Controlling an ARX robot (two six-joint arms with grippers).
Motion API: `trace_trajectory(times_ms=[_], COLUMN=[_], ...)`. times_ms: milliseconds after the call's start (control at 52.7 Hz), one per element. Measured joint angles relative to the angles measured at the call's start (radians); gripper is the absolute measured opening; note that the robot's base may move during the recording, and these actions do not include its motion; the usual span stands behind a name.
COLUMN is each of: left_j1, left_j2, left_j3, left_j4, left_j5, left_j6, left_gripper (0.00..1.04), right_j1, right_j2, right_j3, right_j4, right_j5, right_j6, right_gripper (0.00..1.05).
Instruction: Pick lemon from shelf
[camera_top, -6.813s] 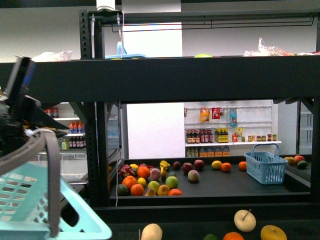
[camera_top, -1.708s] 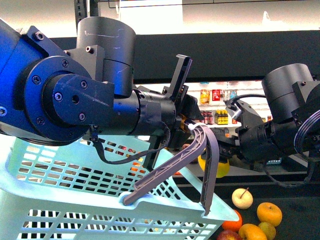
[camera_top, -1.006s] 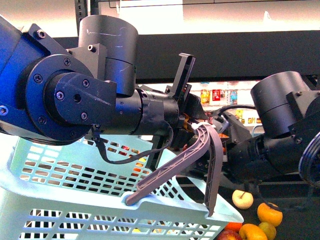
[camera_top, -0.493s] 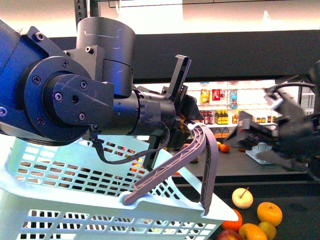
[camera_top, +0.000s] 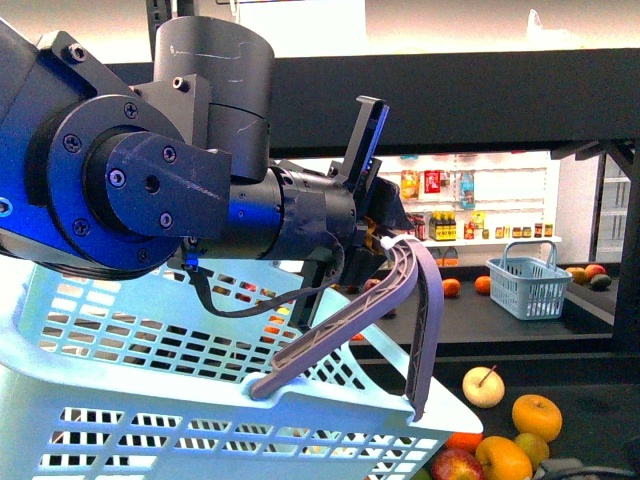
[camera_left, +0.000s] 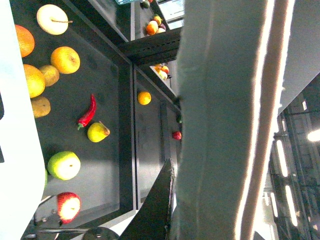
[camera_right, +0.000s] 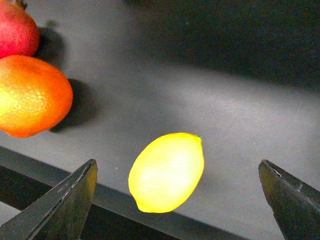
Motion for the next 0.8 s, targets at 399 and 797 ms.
trace_trajectory(times_ms=[399, 797], left_j1=[0.0, 0.0], left_j2=[0.0, 0.0], left_j3=[0.0, 0.0], left_j4=[0.0, 0.0], left_j5=[-0.001, 0.0], left_j6=[0.0, 0.0], left_gripper=[0.06, 0.06], right_j1=[0.077, 0.085], right_j2=[0.192, 0.286], right_j3=[0.167, 0.203], right_j4=[-0.021, -0.027], right_j5=[0.081, 0.113], right_j6=[-0.002, -0.026], right_gripper=[0.97, 0.97])
